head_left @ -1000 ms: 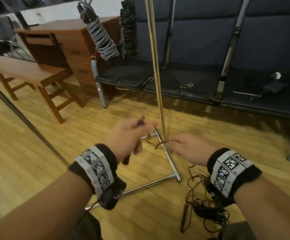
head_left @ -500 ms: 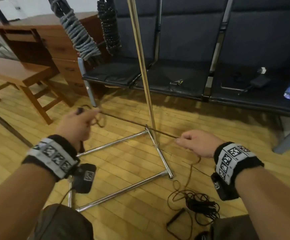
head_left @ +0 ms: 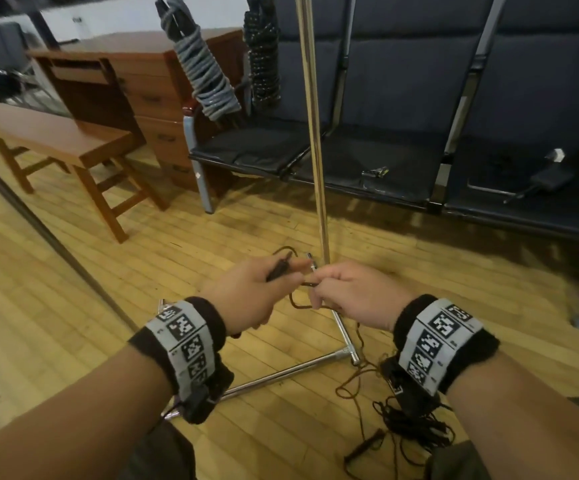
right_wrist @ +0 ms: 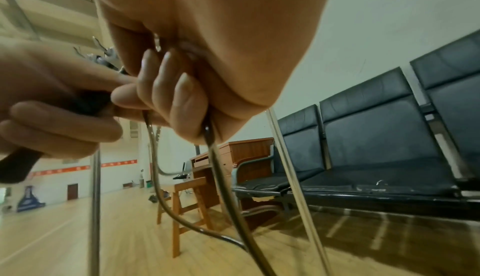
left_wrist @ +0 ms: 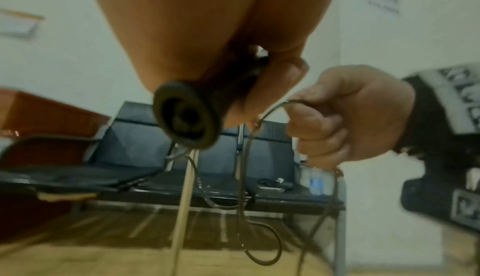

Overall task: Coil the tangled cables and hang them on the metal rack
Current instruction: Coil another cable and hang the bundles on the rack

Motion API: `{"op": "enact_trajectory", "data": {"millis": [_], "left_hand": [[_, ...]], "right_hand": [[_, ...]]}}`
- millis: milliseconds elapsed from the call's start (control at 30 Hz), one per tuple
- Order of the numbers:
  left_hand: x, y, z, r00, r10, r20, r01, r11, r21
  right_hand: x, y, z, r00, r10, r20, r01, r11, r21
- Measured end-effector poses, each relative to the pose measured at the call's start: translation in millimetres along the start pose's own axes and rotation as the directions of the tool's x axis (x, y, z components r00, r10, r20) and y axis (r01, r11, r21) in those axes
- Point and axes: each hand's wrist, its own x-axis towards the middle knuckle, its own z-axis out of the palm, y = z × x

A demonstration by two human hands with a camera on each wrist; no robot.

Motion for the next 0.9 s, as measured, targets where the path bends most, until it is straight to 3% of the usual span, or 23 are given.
{"op": "enact_trajectory", "data": {"millis": [67, 133, 267, 333, 400, 533, 600, 667, 733, 833, 900], "left_hand": [[2, 5, 8, 0.996, 0.042, 0.073, -0.037, 0.997, -0.072], [6, 7, 10, 0.998, 0.042, 0.050, -0.036, 0.992, -0.117], [18, 4, 4, 0.996, 0.007, -0.091, -0.013, 0.998, -0.061], [25, -5, -10, 0.974, -0.077, -0.213, 0.042, 0.986, -0.163], [31, -21, -35, 0.915, -0.198, -0.351, 0.079, 0.942, -0.326], [20, -62, -97, 0.685, -0.494, -0.536, 0.137, 0.810, -0.571], [11, -73, -111, 0.634, -0.524, -0.569, 0.205, 0.823, -0.529], [4, -72, -110, 0.654, -0.462, -0.599, 0.371, 0.886, -0.278], [0, -57, -95, 0.713, -0.372, -0.594, 0.437, 0.899, -0.039], [1, -22, -62, 0.783, -0.265, -0.563, 0.316, 0.949, -0.007], [2, 0, -40, 0.858, -0.177, -0.482, 0.219, 0.975, 0.031]], "right_hand": [[2, 0, -1, 1.000, -0.019, 0.004, 0.019, 0.996, 0.082], [2, 5, -5, 0.999, -0.030, 0.011, 0.028, 0.988, 0.154], [3, 25, -14, 1.000, -0.001, -0.003, 0.001, 0.993, 0.119], [2, 39, -24, 0.997, 0.048, -0.055, -0.047, 0.999, 0.005], [0, 54, -37, 0.988, 0.121, -0.094, -0.133, 0.982, -0.137], [-7, 80, -50, 0.955, 0.262, -0.136, -0.291, 0.917, -0.275], [-6, 79, -48, 0.952, 0.269, -0.145, -0.302, 0.900, -0.314], [-2, 69, -42, 0.965, 0.231, -0.124, -0.259, 0.915, -0.309], [3, 53, -34, 0.980, 0.176, -0.090, -0.194, 0.941, -0.278], [7, 31, -25, 0.995, 0.076, -0.060, -0.085, 0.981, -0.173], [8, 22, -21, 0.997, 0.036, -0.064, -0.040, 0.996, -0.076]]}}
